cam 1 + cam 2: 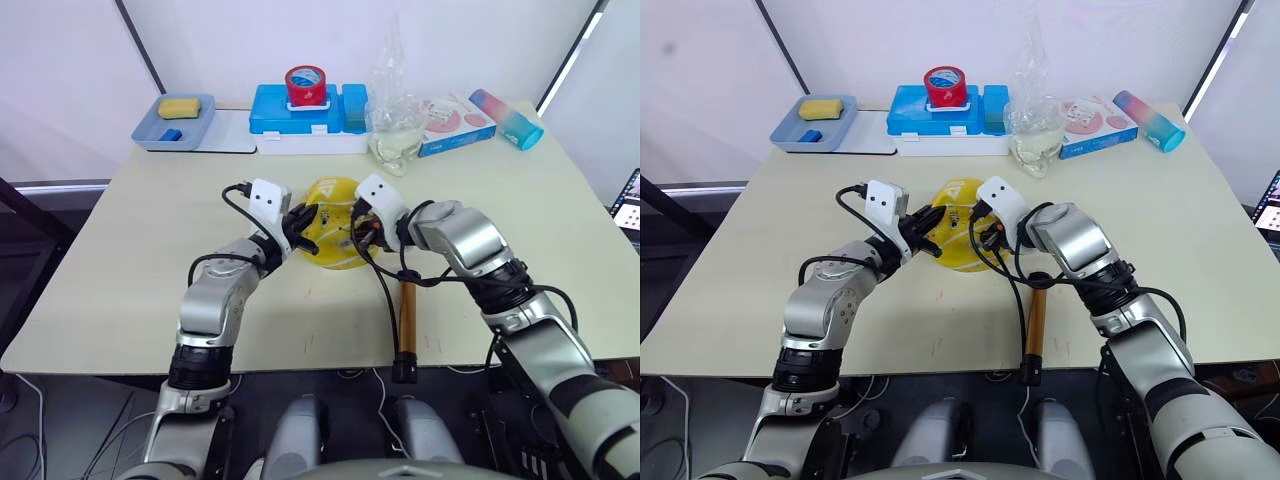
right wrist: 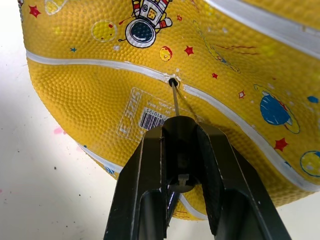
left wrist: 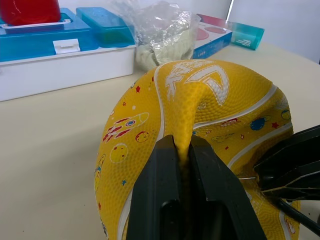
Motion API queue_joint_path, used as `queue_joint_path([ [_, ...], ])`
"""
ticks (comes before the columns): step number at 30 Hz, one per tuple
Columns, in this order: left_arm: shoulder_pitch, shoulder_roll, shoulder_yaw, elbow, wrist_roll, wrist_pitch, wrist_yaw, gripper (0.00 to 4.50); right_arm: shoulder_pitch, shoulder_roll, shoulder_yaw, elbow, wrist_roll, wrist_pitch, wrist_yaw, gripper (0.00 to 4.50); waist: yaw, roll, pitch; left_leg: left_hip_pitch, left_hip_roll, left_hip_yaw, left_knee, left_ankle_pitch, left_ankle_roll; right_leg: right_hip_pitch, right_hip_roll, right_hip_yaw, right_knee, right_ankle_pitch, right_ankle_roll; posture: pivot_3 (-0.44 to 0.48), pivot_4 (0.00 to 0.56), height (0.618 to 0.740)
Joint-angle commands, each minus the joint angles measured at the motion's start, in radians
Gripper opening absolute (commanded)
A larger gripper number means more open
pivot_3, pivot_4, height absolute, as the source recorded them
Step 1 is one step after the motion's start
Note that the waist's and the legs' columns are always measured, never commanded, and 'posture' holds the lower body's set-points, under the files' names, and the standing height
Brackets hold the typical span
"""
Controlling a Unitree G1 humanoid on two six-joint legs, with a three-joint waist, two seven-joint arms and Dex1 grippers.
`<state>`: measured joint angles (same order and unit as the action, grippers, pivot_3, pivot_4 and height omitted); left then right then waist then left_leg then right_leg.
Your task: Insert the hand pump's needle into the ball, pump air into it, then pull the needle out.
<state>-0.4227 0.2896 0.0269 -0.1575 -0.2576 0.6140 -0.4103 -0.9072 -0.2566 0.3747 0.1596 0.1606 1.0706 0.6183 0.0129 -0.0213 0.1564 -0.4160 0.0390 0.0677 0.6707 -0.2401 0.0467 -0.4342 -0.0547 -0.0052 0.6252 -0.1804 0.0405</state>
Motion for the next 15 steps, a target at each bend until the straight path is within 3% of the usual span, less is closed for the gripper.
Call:
queue_joint_path([
  [1,0.03,0.002,-0.039,-0.008,0.009,0.015,-0.005,0.06,-0.007,0.001,-0.008,0.039,-0.012,0.04,-0.018,0.34,-0.001,0.0,0.0,0.0,0.0,0.0,0.0,0.0,0.0,0.0,0.0,0.0,0.0,0.0,0.0,0.0,0.15,0.739],
  [15,0.039,-0.002,-0.049,0.003,0.012,0.007,-0.01,0.06,-0.043,0.024,-0.025,0.017,0.004,0.079,-0.023,0.34,-0.001,0.0,0.0,0.0,0.0,-0.005,0.0,0.0,0.0,0.0,0.0,0.0,0.0,0.0,0.0,0.0,0.15,0.739],
])
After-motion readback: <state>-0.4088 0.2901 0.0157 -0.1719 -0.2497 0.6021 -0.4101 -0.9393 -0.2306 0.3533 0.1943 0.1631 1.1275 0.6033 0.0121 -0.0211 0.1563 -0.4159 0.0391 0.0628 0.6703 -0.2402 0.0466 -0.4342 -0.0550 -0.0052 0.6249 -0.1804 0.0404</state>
